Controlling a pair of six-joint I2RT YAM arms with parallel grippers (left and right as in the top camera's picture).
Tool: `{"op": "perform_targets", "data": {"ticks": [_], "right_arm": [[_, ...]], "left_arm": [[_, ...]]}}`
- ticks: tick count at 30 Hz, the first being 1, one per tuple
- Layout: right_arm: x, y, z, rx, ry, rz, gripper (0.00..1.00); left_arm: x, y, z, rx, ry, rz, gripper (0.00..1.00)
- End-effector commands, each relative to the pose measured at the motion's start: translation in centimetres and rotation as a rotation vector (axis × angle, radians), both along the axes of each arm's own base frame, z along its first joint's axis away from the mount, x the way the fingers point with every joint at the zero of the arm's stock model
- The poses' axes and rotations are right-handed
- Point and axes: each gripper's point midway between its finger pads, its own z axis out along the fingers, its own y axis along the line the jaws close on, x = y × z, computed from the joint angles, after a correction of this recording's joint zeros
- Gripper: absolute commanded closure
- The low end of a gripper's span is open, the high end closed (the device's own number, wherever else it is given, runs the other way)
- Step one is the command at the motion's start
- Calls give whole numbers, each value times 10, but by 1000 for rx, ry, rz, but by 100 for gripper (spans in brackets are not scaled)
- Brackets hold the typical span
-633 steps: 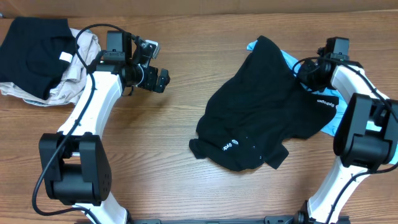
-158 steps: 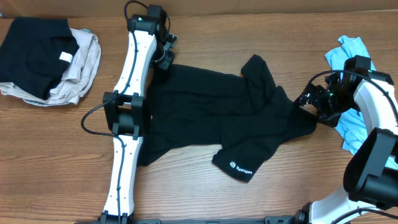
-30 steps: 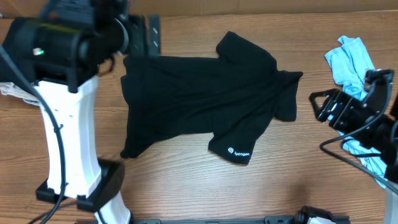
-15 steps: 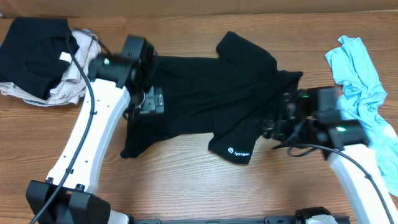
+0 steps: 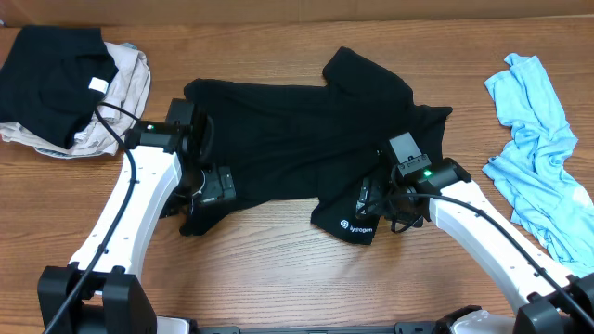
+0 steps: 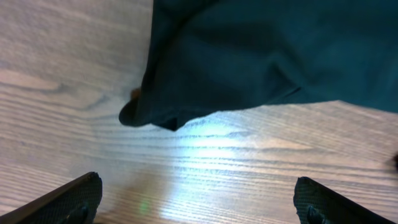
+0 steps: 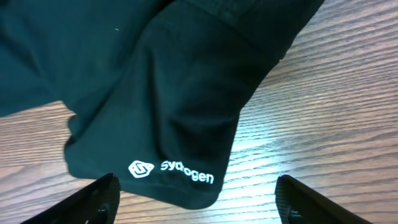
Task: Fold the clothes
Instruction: 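Move both grippers to the shirt's bottom hem and grasp it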
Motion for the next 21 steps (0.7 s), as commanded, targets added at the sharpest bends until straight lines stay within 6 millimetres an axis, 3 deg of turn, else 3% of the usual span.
{"op": "perform_targets", "data": {"ticks": [1, 8, 15, 19, 21], "right_arm": [[2, -7, -8, -42, 7, -30, 14], [1, -18, -17, -51, 13, -63, 12], [7, -30, -23, -47, 2, -108, 12], [9, -29, -23, -42, -9, -108, 12], [10, -29, -22, -41, -12, -109, 12]], "left_arm": [[-19, -2, -9, -20, 47, 60, 0], [-43, -1, -38, -12, 115, 108, 5], [-40, 9, -48, 42, 88, 132, 16], [-27, 9, -57, 41, 23, 134, 44], [-25, 9, -63, 38, 5, 143, 49]]}}
